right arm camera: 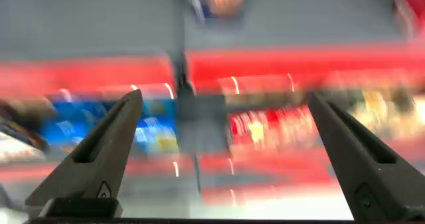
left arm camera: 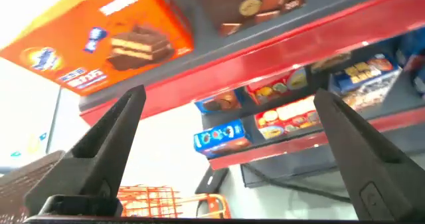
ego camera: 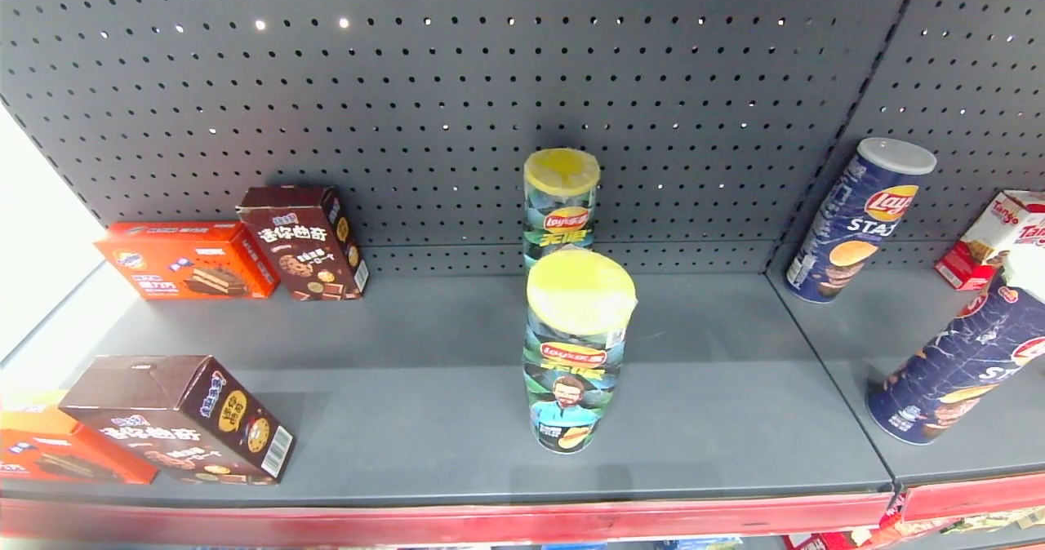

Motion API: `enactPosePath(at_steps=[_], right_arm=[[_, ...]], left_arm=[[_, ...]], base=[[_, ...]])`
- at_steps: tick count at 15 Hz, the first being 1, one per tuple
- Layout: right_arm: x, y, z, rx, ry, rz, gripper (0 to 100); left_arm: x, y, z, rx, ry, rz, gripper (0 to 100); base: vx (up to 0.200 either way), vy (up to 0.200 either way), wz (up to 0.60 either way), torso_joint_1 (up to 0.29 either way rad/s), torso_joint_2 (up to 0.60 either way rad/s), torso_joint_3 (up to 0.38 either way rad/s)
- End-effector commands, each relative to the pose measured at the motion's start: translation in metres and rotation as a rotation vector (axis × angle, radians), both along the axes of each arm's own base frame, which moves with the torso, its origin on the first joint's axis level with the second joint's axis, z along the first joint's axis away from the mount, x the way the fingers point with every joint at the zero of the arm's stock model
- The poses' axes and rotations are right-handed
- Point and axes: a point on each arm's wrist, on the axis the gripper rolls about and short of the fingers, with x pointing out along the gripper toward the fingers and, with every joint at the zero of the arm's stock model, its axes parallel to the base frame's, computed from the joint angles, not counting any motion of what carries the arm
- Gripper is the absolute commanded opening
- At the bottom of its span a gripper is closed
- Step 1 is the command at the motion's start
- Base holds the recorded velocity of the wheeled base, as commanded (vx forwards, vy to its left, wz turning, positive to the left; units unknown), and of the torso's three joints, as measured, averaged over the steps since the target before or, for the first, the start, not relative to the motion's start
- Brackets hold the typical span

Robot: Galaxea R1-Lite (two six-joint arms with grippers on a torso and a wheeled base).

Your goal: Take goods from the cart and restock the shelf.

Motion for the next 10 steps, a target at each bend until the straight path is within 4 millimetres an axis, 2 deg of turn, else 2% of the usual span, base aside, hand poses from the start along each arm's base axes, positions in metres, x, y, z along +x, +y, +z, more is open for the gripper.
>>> enactPosePath(at_steps=[1, 2, 3, 10], right_arm=[[-0.0030, -0.0014, -0.0073, -0.011, -0.007, -0.095, 100], [-0.0040, -0.0036, -0.0115, 0.002, 0.041, -0.252, 100], [-0.0035, -0.0023, -0.0111, 0.012, 0.030, -0.275, 100], [-0.0034, -0.0020, -0.0101, 0.012, 0.017, -0.241, 100]], left_arm=[[-0.0044, 0.0004, -0.0002, -0.005, -0.051, 0.014, 100], [-0.0059, 0.0005, -0.0004, -0.004, -0.067, 0.014, 100], [-0.0070, 0.0007, -0.0010, -0.003, -0.078, 0.014, 100], [-0.0096, 0.0005, -0.0010, -0.008, -0.107, 0.039, 100]], base=[[0.000, 0.000, 0.00, 0.000, 0.00, 0.000], [0.000, 0.000, 0.00, 0.000, 0.00, 0.000], [0.000, 0.000, 0.00, 0.000, 0.00, 0.000], [0.000, 0.000, 0.00, 0.000, 0.00, 0.000]])
